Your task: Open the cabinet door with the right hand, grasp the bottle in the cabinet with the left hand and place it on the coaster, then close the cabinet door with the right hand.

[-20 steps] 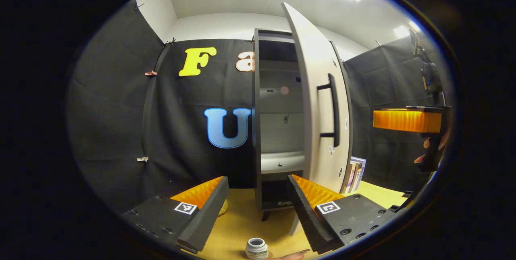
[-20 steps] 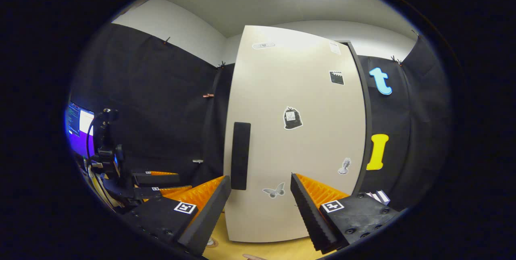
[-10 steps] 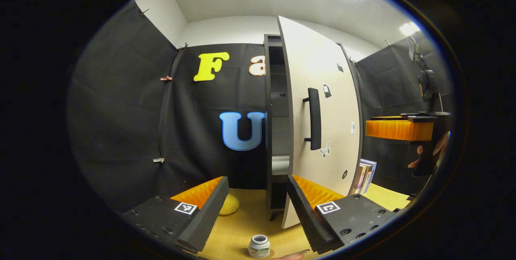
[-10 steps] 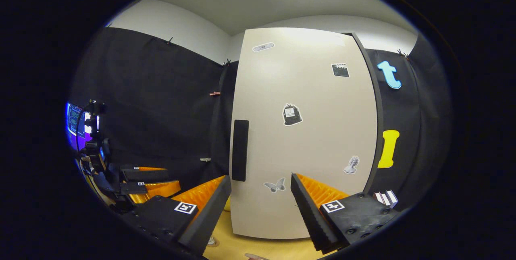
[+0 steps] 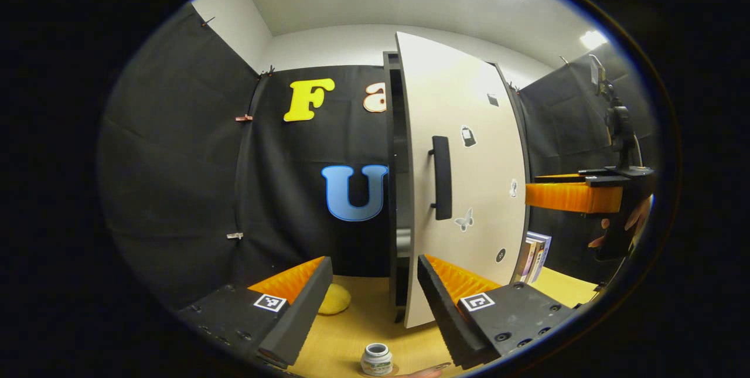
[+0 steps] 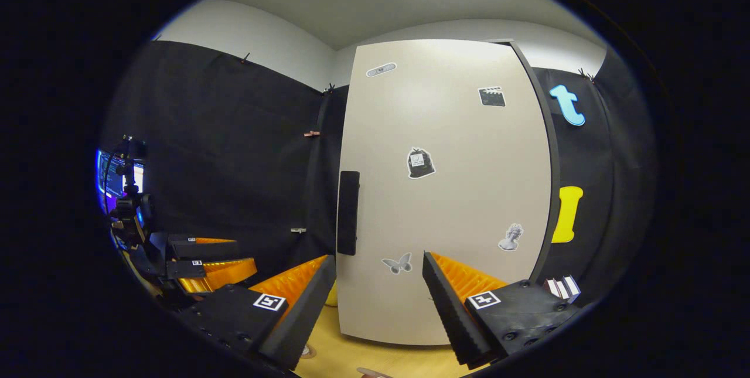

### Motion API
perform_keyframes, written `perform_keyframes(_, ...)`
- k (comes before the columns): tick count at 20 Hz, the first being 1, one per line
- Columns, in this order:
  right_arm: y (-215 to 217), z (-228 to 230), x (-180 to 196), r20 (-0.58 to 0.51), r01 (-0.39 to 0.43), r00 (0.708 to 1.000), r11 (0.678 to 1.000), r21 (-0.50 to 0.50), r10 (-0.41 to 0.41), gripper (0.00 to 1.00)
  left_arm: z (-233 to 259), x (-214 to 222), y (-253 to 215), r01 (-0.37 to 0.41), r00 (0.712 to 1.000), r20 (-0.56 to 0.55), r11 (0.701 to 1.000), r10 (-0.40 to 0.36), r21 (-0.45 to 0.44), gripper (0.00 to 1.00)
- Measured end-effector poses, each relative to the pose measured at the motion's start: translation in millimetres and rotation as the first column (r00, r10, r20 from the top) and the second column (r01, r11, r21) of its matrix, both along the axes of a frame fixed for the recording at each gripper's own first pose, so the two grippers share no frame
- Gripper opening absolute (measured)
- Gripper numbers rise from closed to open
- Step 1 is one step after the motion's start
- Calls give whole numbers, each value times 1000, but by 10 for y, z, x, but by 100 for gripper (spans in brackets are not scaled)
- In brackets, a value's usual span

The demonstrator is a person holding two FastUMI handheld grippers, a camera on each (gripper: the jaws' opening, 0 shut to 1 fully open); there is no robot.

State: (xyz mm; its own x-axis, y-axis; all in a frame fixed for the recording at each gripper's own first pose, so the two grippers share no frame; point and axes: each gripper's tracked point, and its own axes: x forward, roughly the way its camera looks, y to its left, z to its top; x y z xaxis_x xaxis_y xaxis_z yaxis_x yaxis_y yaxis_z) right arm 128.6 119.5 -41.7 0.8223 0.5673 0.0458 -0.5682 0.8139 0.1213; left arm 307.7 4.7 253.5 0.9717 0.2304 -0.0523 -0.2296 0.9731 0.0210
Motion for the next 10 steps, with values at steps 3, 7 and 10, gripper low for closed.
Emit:
perform_keyframes(3, -40, -8, 12, 4, 8, 1000, 1000, -7, -8, 96, 14, 72, -130, 15, 1000, 3, 1000, -15, -3, 92)
perform_keyframes(7, -102, -58, 37, -11, 16, 1000, 1000, -10, -16, 96, 35, 57, -178, 13, 1000, 10, 1000, -13, -5, 92)
perform_keyframes(10, -164, -72, 53, -16, 28, 999, 1000, -5, -28, 97, 89, 102, -295, 38, 999, 27, 999, -38, 3, 92)
